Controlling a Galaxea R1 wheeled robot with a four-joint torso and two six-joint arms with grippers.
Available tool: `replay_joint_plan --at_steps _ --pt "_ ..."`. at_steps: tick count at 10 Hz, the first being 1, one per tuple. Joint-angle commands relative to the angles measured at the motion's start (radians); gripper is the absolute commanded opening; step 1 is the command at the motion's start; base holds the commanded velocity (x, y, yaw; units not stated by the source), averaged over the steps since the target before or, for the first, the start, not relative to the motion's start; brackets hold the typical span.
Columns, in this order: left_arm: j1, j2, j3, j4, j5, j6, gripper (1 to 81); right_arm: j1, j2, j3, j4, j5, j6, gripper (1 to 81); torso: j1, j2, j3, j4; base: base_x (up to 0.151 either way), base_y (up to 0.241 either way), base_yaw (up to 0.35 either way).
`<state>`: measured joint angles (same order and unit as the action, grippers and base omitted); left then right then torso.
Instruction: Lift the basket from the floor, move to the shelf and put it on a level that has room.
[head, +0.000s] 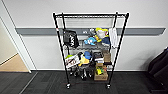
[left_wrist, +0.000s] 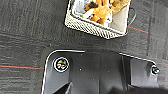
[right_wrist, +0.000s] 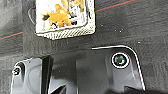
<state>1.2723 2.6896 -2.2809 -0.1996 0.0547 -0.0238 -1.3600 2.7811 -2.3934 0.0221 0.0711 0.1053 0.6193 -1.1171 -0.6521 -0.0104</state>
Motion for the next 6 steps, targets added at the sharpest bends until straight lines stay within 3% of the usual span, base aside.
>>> replay_joint_plan --at_steps 1,3,6 --pt "-0.067 -0.031 0.003 -0.024 0.068 0.001 81.1 0.058 0.005 -0.028 0.012 -0.053 0.001 81.1 0.062 -0.096 0.0 0.0 0.0 0.0 0.0" --pt "-0.08 -0.031 -0.002 -0.035 0.076 0.001 81.1 0.064 0.011 -0.036 0.012 -0.054 0.001 81.1 0.105 -0.165 0.0 0.0 0.0 0.0 0.0" --pt "-0.099 -0.029 -0.005 -0.055 0.089 0.001 81.1 0.087 0.014 -0.036 0.013 -0.054 0.001 81.1 0.169 -0.268 -0.098 0.0 0.0 0.0 0.0"
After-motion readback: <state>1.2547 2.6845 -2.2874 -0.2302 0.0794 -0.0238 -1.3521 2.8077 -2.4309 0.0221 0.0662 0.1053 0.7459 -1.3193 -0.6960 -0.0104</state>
